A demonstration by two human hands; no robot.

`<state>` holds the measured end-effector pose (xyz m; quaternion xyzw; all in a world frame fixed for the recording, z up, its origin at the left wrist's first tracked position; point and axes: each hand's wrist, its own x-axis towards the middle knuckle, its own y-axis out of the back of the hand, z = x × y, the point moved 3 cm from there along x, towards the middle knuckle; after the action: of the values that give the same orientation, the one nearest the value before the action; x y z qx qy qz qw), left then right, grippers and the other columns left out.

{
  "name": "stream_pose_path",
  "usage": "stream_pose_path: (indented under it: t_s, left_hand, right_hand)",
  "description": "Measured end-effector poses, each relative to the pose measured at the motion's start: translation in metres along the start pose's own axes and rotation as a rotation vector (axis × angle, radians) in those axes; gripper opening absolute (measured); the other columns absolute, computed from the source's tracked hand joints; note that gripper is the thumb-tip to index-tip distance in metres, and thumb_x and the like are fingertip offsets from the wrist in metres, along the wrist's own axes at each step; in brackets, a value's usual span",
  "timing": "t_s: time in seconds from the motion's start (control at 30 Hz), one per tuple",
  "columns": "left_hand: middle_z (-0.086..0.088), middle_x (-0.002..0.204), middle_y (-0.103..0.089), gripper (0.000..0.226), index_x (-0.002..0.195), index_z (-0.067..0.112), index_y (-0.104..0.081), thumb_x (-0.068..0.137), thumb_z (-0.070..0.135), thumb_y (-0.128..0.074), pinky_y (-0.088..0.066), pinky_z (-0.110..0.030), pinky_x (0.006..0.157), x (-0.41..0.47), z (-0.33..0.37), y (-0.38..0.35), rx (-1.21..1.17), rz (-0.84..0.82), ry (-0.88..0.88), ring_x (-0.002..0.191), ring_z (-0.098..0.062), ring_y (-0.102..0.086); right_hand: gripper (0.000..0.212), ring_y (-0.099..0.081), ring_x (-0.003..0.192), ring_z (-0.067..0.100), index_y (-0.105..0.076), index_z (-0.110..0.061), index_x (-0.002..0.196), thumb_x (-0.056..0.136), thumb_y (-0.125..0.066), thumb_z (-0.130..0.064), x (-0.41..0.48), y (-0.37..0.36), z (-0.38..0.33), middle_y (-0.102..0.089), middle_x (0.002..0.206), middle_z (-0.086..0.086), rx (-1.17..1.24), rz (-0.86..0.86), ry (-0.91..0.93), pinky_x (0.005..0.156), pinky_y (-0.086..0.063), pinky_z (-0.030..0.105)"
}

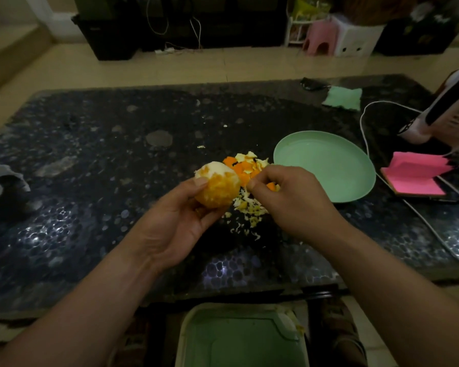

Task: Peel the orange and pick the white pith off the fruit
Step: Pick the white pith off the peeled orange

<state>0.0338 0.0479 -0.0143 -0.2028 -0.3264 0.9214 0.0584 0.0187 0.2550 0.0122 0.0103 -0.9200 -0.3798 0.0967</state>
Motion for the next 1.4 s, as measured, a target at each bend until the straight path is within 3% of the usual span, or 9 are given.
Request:
stream_pose_path:
  t_s: [0.3,0.53,0.8,0.9,1.07,1.2,1.23,1.33,1.4]
  left_hand:
    - [-0.015,0.134,-0.072,0.049,0.136,0.005,-0.065,0.09,0.021,-0.071,-0.06,-0.035,0.097,0.003,-0.001,-0.003,0.149,0.017,-0.07,0.117,-0.025,-0.071]
    - [-0.013,0.133,-0.072,0.051,0.136,0.006,-0.066,0.09,0.025,-0.073,-0.061,-0.037,0.098,0.004,-0.002,-0.004,0.151,0.046,-0.103,0.12,-0.025,-0.07]
    - [-0.014,0.132,-0.073,0.054,0.137,0.005,-0.065,0.087,0.026,-0.074,-0.06,-0.041,0.101,0.001,0.001,-0.009,0.136,0.054,-0.124,0.118,-0.025,-0.071]
    - [-0.013,0.129,-0.074,0.055,0.135,0.004,-0.065,0.085,0.027,-0.074,-0.061,-0.041,0.099,0.003,0.002,-0.007,0.152,0.107,-0.122,0.118,-0.026,-0.072]
    - [-0.011,0.124,-0.077,0.053,0.13,0.005,-0.067,0.083,0.027,-0.076,-0.062,-0.035,0.088,0.004,-0.001,0.001,0.207,0.166,-0.129,0.116,-0.025,-0.074]
    - [-0.01,0.119,-0.079,0.05,0.126,0.007,-0.068,0.08,0.026,-0.077,-0.062,-0.033,0.083,0.003,0.0,0.004,0.238,0.191,-0.126,0.109,-0.023,-0.076]
    - [-0.009,0.118,-0.079,0.051,0.126,0.007,-0.068,0.08,0.026,-0.077,-0.062,-0.033,0.082,0.002,0.001,0.003,0.249,0.188,-0.128,0.108,-0.023,-0.077]
    - [-0.01,0.119,-0.078,0.053,0.129,0.006,-0.066,0.08,0.023,-0.077,-0.063,-0.03,0.08,0.001,0.002,0.0,0.275,0.178,-0.136,0.106,-0.023,-0.077]
    - [-0.011,0.12,-0.078,0.056,0.13,0.005,-0.065,0.079,0.022,-0.077,-0.063,-0.03,0.082,0.0,0.001,-0.003,0.292,0.167,-0.14,0.107,-0.024,-0.077]
  right_hand:
    - [0.003,-0.063,0.085,-0.007,-0.077,-0.032,0.097,0.095,-0.077,-0.034,-0.009,0.007,-0.015,-0.072,0.089,-0.02,0.119,0.022,0.058,0.071,-0.042,0.005]
    - [0.006,-0.066,0.087,0.006,-0.077,-0.03,0.099,0.097,-0.073,-0.033,-0.014,0.004,-0.018,-0.073,0.093,-0.015,-0.101,0.045,0.144,0.079,-0.057,0.036]
    - [0.023,-0.06,0.093,0.013,-0.074,-0.027,0.101,0.095,-0.053,-0.022,-0.015,0.007,-0.019,-0.068,0.097,-0.01,-0.134,0.094,0.163,0.079,-0.051,0.036]
    - [0.025,-0.056,0.087,0.018,-0.071,-0.022,0.082,0.092,-0.048,-0.02,-0.013,0.006,-0.016,-0.063,0.087,-0.006,-0.169,0.122,0.176,0.077,-0.048,0.041]
    - [0.055,-0.051,0.088,0.022,-0.063,-0.02,0.066,0.101,-0.047,-0.06,-0.005,-0.023,0.006,-0.056,0.079,-0.004,-0.488,-0.113,-0.051,0.084,-0.044,0.043]
    - [0.008,-0.052,0.111,0.022,-0.07,-0.027,0.097,0.096,-0.062,-0.029,-0.001,-0.019,0.005,-0.063,0.111,-0.007,-0.396,-0.11,-0.003,0.098,-0.042,0.041]
    - [0.014,-0.051,0.119,0.021,-0.07,-0.032,0.107,0.094,-0.064,-0.028,-0.002,-0.016,0.001,-0.063,0.12,-0.009,-0.353,-0.089,-0.008,0.099,-0.041,0.041]
    - [0.016,-0.056,0.109,0.016,-0.071,-0.03,0.087,0.098,-0.064,-0.04,-0.003,-0.008,-0.003,-0.07,0.106,-0.011,-0.222,0.017,0.006,0.097,-0.047,0.043]
    - [0.006,-0.057,0.109,0.011,-0.072,-0.032,0.1,0.096,-0.067,-0.032,-0.003,-0.004,-0.006,-0.068,0.111,-0.014,-0.088,0.022,0.02,0.094,-0.049,0.037]
